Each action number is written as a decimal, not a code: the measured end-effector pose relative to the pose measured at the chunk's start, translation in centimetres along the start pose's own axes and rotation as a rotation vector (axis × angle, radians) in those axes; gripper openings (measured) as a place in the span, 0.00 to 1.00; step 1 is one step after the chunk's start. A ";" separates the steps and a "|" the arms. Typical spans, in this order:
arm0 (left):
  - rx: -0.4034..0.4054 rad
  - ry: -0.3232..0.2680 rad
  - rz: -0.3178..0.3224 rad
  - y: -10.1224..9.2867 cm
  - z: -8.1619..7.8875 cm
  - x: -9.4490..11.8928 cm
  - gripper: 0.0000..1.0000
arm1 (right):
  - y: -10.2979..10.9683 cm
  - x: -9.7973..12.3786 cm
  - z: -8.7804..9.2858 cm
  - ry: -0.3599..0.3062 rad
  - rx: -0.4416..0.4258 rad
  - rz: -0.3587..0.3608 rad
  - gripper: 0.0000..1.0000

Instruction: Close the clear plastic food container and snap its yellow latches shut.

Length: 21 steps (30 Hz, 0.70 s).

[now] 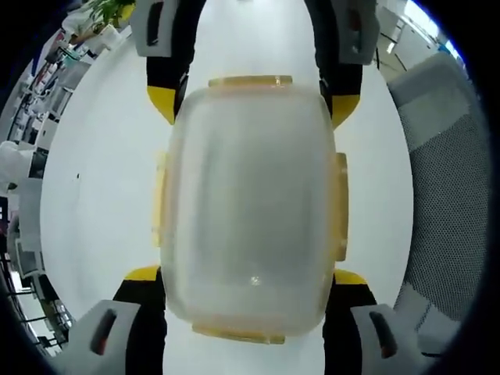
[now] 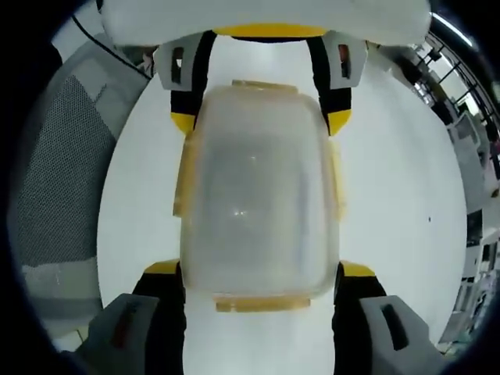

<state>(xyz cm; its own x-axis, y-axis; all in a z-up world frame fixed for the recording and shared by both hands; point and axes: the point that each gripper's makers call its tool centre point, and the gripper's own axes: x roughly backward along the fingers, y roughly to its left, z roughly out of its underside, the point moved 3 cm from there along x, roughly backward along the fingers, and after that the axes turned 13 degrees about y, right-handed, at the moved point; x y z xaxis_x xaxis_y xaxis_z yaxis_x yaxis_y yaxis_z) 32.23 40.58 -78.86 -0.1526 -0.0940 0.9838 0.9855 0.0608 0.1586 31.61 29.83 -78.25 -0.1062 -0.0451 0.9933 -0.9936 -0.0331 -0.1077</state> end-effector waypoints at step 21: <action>-0.030 -0.016 0.001 3.2 0.6 -0.5 0.81 | -2.8 -0.2 -0.7 0.003 -0.034 0.007 0.75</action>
<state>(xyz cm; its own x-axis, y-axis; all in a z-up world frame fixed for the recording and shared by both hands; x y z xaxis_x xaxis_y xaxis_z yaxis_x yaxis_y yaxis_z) 35.43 41.44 -78.78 -0.1528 -0.0777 0.9852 0.9874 0.0307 0.1555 34.37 30.67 -78.16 -0.1130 -0.0422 0.9927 -0.9936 0.0009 -0.1130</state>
